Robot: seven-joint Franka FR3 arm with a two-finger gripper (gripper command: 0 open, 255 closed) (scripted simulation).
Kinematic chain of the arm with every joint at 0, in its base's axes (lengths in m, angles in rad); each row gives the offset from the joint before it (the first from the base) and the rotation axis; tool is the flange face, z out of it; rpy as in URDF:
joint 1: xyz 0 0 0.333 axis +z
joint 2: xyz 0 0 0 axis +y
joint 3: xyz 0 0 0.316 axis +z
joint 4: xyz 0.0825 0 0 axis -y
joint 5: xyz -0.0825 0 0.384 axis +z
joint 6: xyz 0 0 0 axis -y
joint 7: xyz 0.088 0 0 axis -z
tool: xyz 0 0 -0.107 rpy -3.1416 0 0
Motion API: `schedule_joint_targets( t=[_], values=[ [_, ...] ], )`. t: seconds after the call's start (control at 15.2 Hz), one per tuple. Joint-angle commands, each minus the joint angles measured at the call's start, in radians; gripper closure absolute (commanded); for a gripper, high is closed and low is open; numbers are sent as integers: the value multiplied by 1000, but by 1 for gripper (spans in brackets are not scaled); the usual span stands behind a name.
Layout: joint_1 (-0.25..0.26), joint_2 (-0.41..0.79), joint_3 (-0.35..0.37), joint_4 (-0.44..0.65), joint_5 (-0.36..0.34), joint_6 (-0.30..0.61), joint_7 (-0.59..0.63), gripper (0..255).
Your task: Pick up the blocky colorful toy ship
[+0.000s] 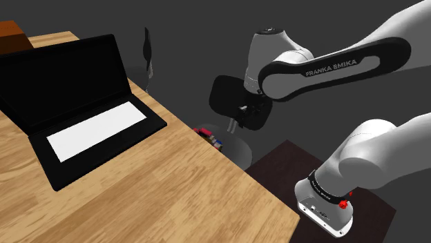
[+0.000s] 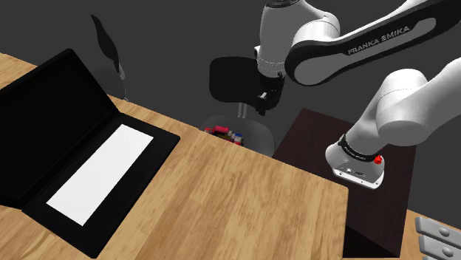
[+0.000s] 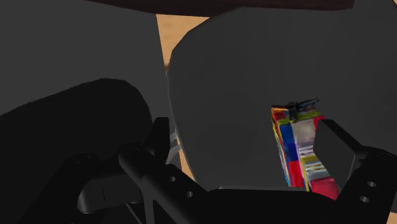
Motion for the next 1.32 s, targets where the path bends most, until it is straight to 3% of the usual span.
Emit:
schedule_joint_targets(
  t=[0.0,0.4,0.73,1.25],
  values=[
    [3,78,21,0,5,88,23,0],
    [7,326,89,45,-22,311,120,0],
    [14,548,120,125,-127,463,246,0],
    [36,683,81,139,-236,577,328,0]
  ],
)
